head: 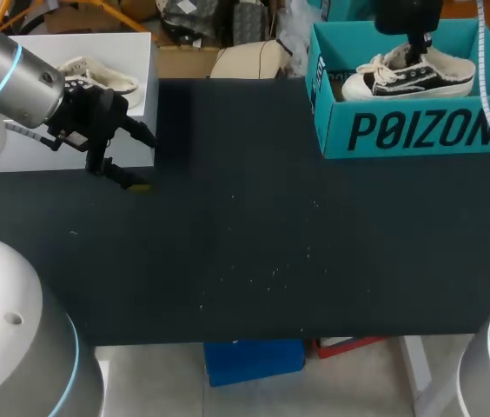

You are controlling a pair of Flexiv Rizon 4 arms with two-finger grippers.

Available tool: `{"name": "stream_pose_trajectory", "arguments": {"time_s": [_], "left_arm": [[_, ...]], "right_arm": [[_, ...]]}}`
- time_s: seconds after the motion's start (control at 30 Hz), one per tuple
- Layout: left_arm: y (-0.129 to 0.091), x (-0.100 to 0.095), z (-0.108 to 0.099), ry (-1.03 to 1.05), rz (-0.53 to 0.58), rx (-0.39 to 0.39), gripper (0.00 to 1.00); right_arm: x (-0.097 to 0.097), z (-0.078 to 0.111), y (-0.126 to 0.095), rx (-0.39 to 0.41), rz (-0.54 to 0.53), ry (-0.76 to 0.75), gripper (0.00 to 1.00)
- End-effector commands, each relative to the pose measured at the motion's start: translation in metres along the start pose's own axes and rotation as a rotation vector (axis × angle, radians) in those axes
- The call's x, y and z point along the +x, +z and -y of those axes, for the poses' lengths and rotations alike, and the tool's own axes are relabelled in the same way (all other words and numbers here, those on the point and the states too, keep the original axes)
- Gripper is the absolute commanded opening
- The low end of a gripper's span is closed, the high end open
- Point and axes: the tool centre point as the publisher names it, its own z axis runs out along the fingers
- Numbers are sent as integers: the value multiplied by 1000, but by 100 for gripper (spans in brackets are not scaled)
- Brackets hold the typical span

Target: Take the shoe out of the shoebox, open the shoe tongue, remove and reinsert the insole, then place the shoe into the shoebox

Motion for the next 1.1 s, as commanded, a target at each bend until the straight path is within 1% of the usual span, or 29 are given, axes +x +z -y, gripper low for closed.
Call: {"name": "stream_pose_trajectory", "arguments": {"time_s": [0.03, 0.27, 0.6, 0.63, 0.67, 0.7, 0.73, 0.77, 0.8, 0.83, 0.9, 0.93, 1.03, 1.1], "left_arm": [[1, 1, 0, 1, 3, -1, 100], [1, 1, 0, 1, 3, -1, 100], [1, 1, 0, 1, 3, -1, 100], [1, 1, 0, 1, 3, -1, 100], [1, 1, 0, 1, 3, -1, 100], [1, 1, 0, 1, 3, -1, 100], [1, 1, 0, 1, 3, -1, 100], [1, 1, 0, 1, 3, -1, 100], [1, 1, 0, 1, 3, -1, 100], [1, 1, 0, 1, 3, -1, 100], [1, 1, 0, 1, 3, -1, 100], [1, 1, 0, 1, 3, -1, 100], [1, 1, 0, 1, 3, -1, 100], [1, 1, 0, 1, 3, -1, 100]], "right_arm": [[-11, -1, 16, -8, -25, -4, 0], [-8, -2, 36, -18, -48, 3, 0], [3, -5, 52, -18, -71, 23, 0], [3, -5, 52, -17, -72, 30, 27], [5, -4, 53, -18, -73, 34, 44], [6, -4, 52, -17, -74, 40, 68], [7, -3, 50, -16, -74, 41, 77], [8, -1, 47, -15, -73, 46, 58], [8, 0, 44, -12, -71, 52, 49], [8, 1, 38, -10, -69, 54, 49], [6, 3, 27, -4, -60, 53, 40], [6, 5, 21, -3, -57, 52, 38], [4, 11, 5, 4, -54, 63, 36], [2, 14, -7, 23, -54, 58, 35]]}}
